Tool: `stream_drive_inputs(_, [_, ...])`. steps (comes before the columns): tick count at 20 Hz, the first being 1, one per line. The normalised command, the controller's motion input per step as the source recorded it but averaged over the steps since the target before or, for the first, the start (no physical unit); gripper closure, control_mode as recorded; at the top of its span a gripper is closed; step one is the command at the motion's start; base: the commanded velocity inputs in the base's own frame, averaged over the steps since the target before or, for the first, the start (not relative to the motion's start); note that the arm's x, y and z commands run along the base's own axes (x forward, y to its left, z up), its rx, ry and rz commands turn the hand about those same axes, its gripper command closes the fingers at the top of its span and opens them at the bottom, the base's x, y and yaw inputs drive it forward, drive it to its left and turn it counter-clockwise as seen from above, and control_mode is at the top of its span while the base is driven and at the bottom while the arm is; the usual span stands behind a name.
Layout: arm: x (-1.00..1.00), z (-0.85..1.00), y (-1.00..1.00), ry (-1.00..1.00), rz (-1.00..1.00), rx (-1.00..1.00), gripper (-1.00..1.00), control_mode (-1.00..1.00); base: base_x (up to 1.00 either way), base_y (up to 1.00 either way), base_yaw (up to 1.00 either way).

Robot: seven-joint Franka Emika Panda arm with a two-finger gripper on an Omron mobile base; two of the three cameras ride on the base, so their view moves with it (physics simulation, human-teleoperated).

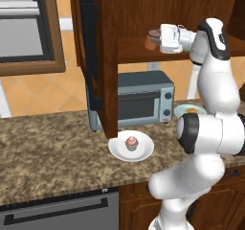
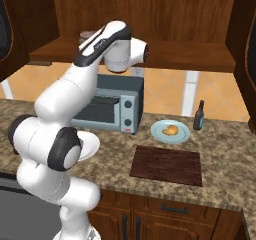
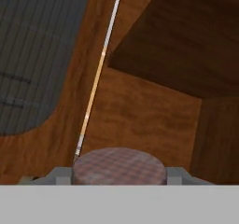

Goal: From the different types of pastries on the counter, select a croissant and place it on the cutting board. Then retrieve a jar of jam from the cabinet and place it alongside the croissant on the cutting board.

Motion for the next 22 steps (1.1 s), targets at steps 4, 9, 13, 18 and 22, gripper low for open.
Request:
stream_drive_inputs(4, [-0.39, 0.21, 0.00, 0.00, -0.15, 0.09, 1.00, -1.00, 0.00, 0.00, 0.00])
stream_drive_inputs(9, [-0.36, 0.27, 0.00, -0.03, -0.05, 0.02, 1.00, -1.00, 0.00, 0.00, 0.00])
stream_drive_inputs(13, [-0.20, 0.05, -0.05, 0.00, -0.06, 0.00, 1.00, -1.00, 0.00, 0.00, 0.00])
stream_drive_inputs(18, [-0.52, 0.00, -0.33, -0.06, -0.06, 0.01, 1.00, -1.00, 0.00, 0.00, 0.00])
stream_drive_inputs(22, [-0.44, -0.03, -0.40, -0.05, -0.10, 0.06, 1.00, -1.00, 0.00, 0.00, 0.00])
